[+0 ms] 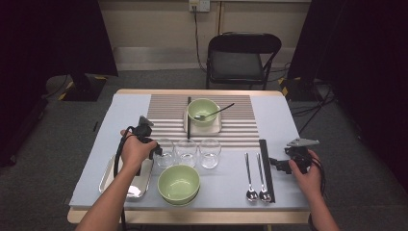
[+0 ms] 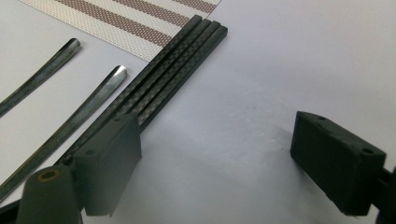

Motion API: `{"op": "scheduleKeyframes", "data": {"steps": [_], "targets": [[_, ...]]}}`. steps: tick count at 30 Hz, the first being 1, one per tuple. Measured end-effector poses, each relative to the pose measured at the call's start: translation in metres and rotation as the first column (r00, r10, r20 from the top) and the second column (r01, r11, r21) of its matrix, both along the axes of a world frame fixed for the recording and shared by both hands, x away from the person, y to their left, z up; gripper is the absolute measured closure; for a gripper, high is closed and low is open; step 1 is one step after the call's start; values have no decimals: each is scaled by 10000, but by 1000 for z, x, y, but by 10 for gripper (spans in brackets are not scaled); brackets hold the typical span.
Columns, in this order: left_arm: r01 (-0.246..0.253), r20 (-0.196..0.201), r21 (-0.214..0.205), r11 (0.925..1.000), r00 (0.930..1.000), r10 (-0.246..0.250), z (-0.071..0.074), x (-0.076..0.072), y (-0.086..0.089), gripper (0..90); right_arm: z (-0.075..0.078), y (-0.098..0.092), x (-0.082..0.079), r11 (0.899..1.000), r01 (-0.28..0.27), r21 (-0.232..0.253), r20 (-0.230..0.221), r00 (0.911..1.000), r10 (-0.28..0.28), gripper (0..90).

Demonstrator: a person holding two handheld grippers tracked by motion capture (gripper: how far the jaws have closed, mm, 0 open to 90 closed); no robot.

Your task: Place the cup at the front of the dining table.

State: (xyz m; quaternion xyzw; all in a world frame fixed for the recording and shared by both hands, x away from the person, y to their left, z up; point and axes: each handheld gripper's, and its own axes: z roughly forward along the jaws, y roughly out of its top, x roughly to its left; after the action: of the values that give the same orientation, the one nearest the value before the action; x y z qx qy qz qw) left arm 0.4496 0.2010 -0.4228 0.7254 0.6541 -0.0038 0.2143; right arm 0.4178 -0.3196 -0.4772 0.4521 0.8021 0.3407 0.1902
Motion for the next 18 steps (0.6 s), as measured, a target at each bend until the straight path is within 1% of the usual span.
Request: {"op": "scheduleKeyframes", "data": {"steps": [2, 3, 4, 6, 8, 10, 13, 14, 15, 17, 18], "targets": [[59, -102, 238, 9997, 9999, -57, 1, 1, 1, 791, 0, 0, 0, 10000, -9, 0, 9, 10000, 9, 154], [39, -155, 255, 9997, 9999, -35, 1, 1, 2, 806, 0, 0, 0, 10000, -2, 3, -2, 10000, 2, 154], [-87, -187, 176, 9998, 9998, 90, 1, 0, 2, 817, 0, 0, 0, 10000, -9, 1, 6, 10000, 9, 154], [-172, -223, 32, 9998, 9996, 172, 0, 1, 5, 820, 0, 0, 0, 10000, -7, 0, 7, 10000, 7, 154], [-131, -311, -12, 9999, 9994, 130, 0, 1, 6, 826, 0, 0, 0, 10000, -2, 7, -13, 10000, 2, 154], [-93, -297, 115, 9999, 9995, 96, 0, 2, 8, 836, 0, 0, 0, 10000, -7, 7, -6, 10000, 7, 154], [-41, -333, -27, 10000, 9994, 40, 0, 3, 9, 839, 0, 0, 0, 10000, -8, 7, -8, 10000, 8, 154], [91, -305, 20, 10000, 9995, -90, 0, 3, 9, 839, 0, 0, 0, 10000, -8, 9, -9, 10000, 8, 154], [67, -312, -5, 10000, 9995, -67, 0, 3, 10, 840, 0, 0, 0, 10000, -4, 3, -11, 10000, 4, 154], [-102, -362, -207, 9997, 9993, 94, 0, 2, 10, 843, 0, 0, 0, 10000, 2, -1, -9, 10000, -2, 154], [-29, -312, -211, 9998, 9995, 22, 1, 2, 11, 847, 0, 0, 0, 10000, -5, 1, -10, 10000, 5, 154]]}}
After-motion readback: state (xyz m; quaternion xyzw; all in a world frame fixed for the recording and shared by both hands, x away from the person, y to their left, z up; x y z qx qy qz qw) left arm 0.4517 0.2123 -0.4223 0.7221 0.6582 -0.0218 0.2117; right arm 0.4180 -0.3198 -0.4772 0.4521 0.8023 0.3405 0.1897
